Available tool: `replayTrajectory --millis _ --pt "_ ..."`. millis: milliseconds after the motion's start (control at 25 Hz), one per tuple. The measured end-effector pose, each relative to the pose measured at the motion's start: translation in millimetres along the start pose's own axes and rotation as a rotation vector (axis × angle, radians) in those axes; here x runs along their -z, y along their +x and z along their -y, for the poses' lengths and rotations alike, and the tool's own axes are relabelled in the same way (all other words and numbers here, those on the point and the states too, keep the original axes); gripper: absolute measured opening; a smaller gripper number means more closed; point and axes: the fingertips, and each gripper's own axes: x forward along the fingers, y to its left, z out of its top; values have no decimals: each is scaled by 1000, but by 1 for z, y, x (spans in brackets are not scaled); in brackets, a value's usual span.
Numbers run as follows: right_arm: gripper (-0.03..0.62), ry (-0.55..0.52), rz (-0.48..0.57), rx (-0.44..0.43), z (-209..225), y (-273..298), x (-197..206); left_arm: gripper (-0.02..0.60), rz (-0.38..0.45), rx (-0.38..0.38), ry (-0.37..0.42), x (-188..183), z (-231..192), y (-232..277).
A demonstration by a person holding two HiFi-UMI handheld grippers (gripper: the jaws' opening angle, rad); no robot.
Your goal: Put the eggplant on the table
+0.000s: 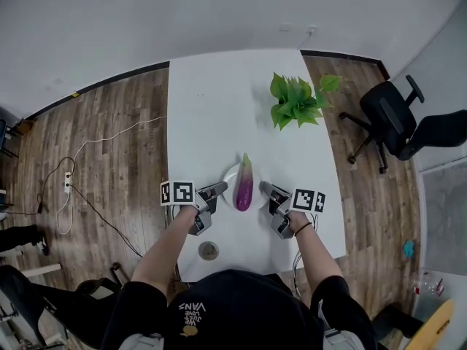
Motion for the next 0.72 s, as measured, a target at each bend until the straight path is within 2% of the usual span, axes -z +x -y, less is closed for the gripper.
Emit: replayTrajectory --millis 240,720 --pt "32 -2 -37 34 8 3 1 25 -20 -16 -45 3 -8 4" --pt "34 40 -103 68 17 8 6 26 -48 -71 -70 3 -17 7"
